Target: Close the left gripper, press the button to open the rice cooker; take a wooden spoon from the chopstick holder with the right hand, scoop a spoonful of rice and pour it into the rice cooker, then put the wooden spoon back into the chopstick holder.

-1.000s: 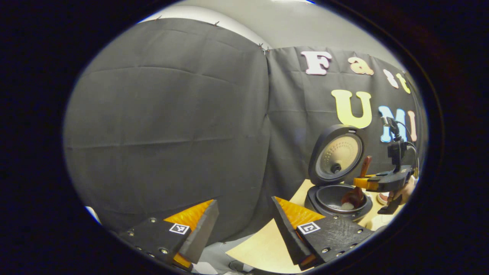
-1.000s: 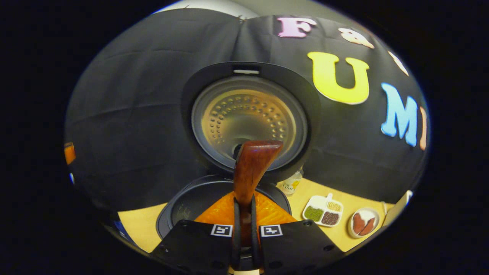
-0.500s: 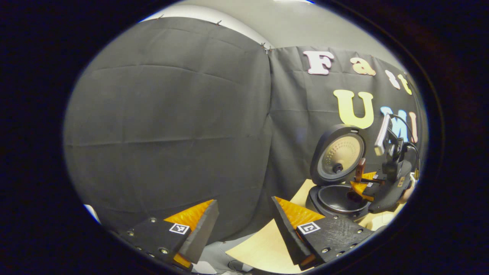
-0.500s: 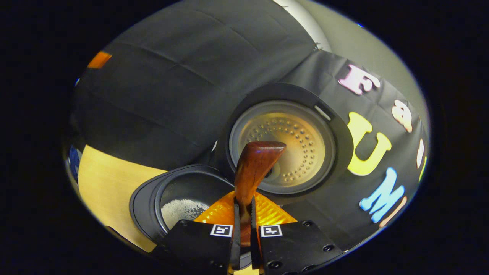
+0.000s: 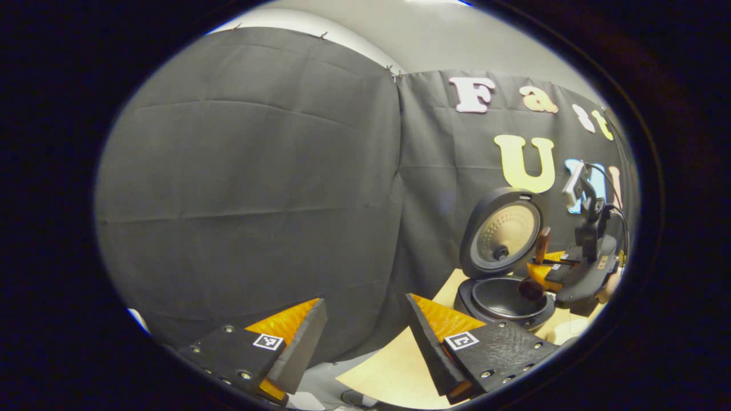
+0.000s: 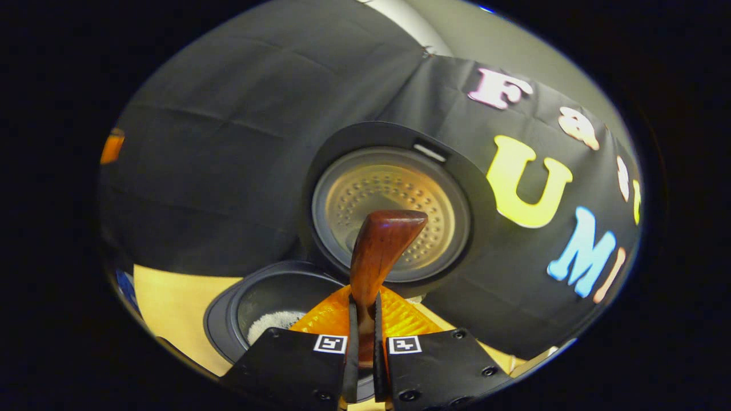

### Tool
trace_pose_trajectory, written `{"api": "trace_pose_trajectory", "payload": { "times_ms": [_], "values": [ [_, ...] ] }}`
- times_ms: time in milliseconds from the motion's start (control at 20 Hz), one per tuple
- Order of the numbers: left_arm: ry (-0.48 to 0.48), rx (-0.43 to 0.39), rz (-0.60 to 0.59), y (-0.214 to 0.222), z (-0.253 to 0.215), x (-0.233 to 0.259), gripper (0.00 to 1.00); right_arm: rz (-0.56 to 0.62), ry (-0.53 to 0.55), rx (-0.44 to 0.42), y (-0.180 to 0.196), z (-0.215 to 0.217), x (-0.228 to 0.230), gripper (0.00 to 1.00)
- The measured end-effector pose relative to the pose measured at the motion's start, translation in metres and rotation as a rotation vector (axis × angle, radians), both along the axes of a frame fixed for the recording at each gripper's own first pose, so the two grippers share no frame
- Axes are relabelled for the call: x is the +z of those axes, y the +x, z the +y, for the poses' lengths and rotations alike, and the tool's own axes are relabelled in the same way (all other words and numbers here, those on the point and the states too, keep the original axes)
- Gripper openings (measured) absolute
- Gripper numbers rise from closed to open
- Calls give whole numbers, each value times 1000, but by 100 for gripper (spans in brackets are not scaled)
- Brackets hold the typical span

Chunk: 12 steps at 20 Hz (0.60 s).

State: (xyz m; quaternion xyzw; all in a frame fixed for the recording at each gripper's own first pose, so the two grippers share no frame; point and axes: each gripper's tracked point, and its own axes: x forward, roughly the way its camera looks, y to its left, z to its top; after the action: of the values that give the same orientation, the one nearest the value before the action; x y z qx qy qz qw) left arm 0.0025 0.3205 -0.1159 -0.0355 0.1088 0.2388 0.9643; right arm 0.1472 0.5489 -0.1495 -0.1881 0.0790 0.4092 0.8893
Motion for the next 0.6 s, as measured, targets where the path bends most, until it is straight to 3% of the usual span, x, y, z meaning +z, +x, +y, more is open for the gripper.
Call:
{"api": "trace_pose_trajectory", "payload": {
  "times_ms": [250, 600],
  "values": [
    [10, -48, -14, 17, -17, 10, 85, 225, 270, -116, 13, -31, 32, 12],
    [13, -172, -35, 50, -64, 25, 86, 313, 452, -300, 27, -113, 69, 9]
  ]
}}
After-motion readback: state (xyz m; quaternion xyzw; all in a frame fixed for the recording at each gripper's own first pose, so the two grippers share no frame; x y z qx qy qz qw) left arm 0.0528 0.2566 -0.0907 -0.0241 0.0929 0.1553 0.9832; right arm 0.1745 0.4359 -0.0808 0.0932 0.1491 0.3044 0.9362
